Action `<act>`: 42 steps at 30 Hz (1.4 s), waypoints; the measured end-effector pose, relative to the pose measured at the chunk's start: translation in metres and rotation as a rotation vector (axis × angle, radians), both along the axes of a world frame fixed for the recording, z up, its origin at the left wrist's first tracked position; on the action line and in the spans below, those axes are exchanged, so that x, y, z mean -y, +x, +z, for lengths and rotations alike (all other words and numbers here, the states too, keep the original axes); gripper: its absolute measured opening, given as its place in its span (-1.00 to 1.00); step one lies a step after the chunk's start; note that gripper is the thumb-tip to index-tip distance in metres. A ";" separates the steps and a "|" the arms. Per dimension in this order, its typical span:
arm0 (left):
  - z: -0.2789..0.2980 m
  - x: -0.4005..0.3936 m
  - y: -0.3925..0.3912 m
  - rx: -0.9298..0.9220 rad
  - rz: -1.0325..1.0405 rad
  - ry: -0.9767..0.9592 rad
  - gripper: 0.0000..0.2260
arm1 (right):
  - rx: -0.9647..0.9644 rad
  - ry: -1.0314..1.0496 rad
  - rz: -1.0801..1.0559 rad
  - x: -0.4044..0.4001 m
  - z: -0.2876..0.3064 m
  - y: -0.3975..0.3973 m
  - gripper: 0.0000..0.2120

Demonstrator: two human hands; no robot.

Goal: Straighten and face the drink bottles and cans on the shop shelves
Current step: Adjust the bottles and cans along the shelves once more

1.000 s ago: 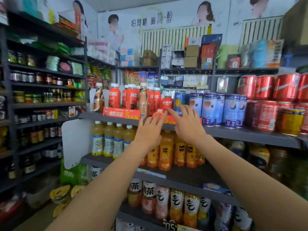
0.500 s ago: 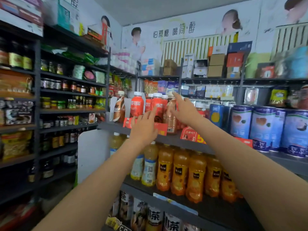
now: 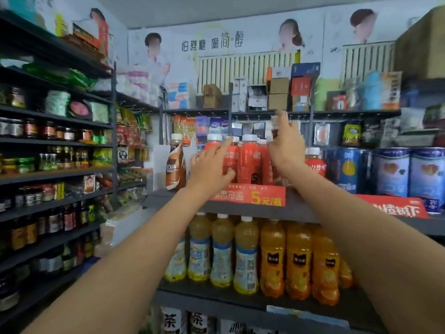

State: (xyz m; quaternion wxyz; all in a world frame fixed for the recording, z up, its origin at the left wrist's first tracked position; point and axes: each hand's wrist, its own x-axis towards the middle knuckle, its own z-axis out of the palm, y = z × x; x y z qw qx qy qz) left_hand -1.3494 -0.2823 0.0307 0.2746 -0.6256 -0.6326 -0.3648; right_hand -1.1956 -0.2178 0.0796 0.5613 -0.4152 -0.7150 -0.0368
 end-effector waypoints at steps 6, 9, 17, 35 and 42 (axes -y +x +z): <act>0.030 0.019 -0.048 0.332 -0.419 0.176 -0.29 | -0.049 0.249 0.072 0.062 0.063 -0.067 -0.43; 0.040 0.031 -0.085 0.483 -0.469 0.226 -0.34 | -0.099 0.156 0.307 0.081 0.070 -0.118 -0.44; 0.026 0.032 -0.162 0.764 -0.393 0.059 -0.55 | 0.026 -0.194 0.471 0.066 0.055 -0.191 -0.47; -0.009 -0.034 -0.181 0.910 -0.346 -0.291 -0.21 | 0.383 -0.204 0.175 0.022 0.040 -0.212 -0.38; -0.012 -0.042 -0.178 0.769 -0.351 -0.225 -0.37 | 0.500 -0.149 0.021 0.004 0.038 -0.211 -0.45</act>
